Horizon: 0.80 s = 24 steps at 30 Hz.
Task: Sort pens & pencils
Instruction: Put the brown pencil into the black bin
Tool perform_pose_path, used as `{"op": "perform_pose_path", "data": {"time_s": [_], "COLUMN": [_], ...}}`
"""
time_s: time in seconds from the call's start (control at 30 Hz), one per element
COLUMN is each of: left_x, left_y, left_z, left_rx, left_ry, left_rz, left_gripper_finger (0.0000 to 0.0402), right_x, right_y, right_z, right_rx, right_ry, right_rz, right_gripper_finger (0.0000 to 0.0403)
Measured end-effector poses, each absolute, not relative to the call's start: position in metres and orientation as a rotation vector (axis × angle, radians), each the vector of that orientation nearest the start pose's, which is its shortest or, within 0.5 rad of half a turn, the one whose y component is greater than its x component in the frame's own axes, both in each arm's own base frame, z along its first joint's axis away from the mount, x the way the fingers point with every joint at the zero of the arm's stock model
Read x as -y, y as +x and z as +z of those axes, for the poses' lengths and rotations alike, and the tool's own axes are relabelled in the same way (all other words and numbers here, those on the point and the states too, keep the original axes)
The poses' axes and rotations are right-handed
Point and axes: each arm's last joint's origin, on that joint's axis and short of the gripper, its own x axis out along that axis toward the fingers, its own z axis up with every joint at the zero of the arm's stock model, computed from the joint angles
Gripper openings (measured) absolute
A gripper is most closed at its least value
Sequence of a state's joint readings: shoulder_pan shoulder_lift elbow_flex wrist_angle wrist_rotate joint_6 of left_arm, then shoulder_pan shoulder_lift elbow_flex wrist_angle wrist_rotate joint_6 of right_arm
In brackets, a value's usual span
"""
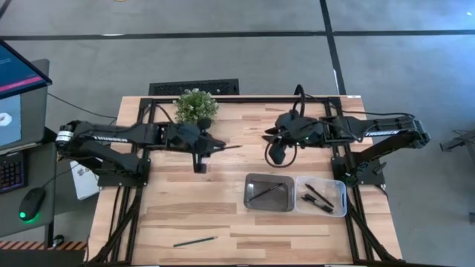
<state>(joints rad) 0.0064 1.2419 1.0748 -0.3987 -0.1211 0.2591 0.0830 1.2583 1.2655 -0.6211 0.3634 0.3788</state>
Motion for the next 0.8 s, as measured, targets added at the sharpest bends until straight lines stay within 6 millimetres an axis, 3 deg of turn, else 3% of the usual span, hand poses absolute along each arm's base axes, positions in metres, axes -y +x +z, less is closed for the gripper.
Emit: {"op": "perform_pose_path", "data": {"time_s": [0.33,0.8], "left_x": [-0.021,-0.024], "left_y": [0.274,0.28], "left_z": [0.339,0.36], "left_rx": [-0.425,-0.181], "left_ry": [0.3,0.183], "left_rz": [0.074,-0.004], "left_gripper_finger": [0.0011,0.0011], "right_x": [-0.021,-0.031], "right_y": [0.27,0.279], "right_z": [0.379,0.392], "right_rx": [-0.358,-0.208], "right_ry": [0.179,0.109], "right_rz": [-0.289,-0.225], "right_gripper_finger": [0.0238,0.0244]}}
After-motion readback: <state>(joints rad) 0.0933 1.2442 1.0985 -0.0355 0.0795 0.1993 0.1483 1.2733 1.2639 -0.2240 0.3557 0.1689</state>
